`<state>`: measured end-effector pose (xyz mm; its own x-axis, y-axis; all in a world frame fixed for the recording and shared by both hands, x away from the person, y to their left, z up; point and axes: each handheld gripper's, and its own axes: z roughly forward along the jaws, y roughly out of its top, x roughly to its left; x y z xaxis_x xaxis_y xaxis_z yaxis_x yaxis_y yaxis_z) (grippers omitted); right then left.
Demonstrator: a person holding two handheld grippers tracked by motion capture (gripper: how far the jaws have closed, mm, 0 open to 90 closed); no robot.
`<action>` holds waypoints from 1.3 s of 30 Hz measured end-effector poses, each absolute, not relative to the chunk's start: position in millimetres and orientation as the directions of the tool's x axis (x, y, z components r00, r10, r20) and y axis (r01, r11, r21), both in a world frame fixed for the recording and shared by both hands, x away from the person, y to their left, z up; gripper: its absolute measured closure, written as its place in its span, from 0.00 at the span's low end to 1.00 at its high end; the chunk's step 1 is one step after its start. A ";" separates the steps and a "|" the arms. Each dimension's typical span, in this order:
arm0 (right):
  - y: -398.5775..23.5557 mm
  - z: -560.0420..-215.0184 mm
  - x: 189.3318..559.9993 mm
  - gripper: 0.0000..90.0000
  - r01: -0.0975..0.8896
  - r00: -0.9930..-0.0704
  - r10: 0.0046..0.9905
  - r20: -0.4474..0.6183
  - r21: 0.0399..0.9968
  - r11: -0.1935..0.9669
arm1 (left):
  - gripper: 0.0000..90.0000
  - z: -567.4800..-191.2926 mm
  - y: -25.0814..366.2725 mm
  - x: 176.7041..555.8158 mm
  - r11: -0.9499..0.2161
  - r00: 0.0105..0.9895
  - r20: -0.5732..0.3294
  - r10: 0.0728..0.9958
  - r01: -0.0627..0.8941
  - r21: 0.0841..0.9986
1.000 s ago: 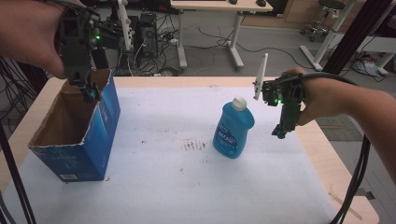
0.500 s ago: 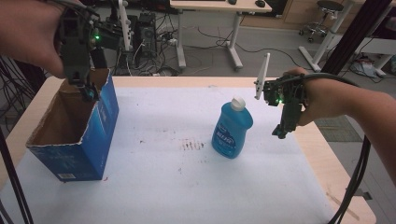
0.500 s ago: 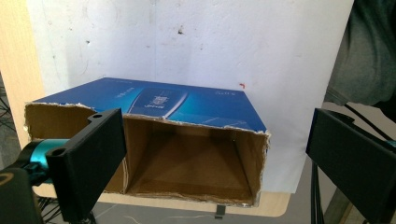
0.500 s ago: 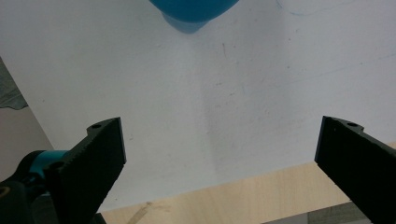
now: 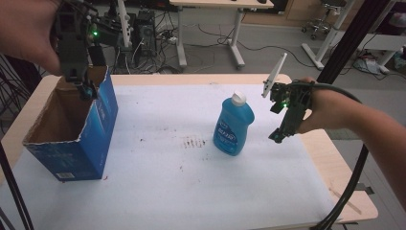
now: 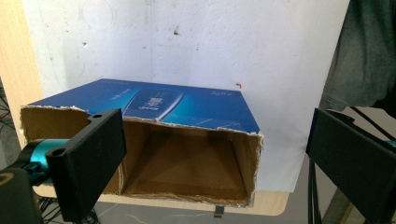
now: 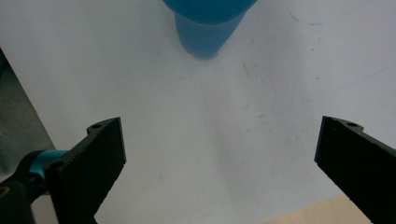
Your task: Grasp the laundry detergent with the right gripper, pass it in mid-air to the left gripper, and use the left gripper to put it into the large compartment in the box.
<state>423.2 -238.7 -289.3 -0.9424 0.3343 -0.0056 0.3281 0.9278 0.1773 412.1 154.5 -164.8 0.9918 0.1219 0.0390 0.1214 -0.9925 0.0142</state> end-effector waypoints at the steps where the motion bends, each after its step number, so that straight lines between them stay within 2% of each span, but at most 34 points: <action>1: -240.4 -291.8 421.9 0.01 0.338 -0.939 0.345 0.002 0.203 0.919 | 0.05 -165.3 154.2 412.3 -0.993 0.992 0.038 0.120 0.120 0.020; 4: -242.1 -294.3 420.3 0.01 0.357 -0.931 0.364 0.012 0.228 0.906 | 0.05 -164.6 153.5 412.5 -0.993 0.993 0.037 0.115 0.114 0.020; 5: -247.4 -303.9 416.2 0.01 0.405 -0.909 0.416 0.034 0.309 0.860 | 0.05 -164.5 153.0 413.0 -0.994 0.993 0.036 0.108 0.107 0.027; 14: -253.3 -332.3 409.8 0.01 0.500 -0.843 0.532 0.078 0.478 0.722 | 0.05 -165.1 154.9 413.5 -0.994 0.994 0.038 0.106 0.105 0.020; 29: -249.8 -354.4 401.7 0.01 0.514 -0.816 0.564 0.130 0.610 0.603 | 0.05 -163.7 157.0 411.1 -0.995 0.994 0.038 0.101 0.100 0.030; 39: -251.0 -369.4 399.6 0.01 0.545 -0.769 0.619 0.163 0.673 0.500 | 0.05 -162.6 159.7 409.9 -0.994 0.994 0.041 0.105 0.104 0.026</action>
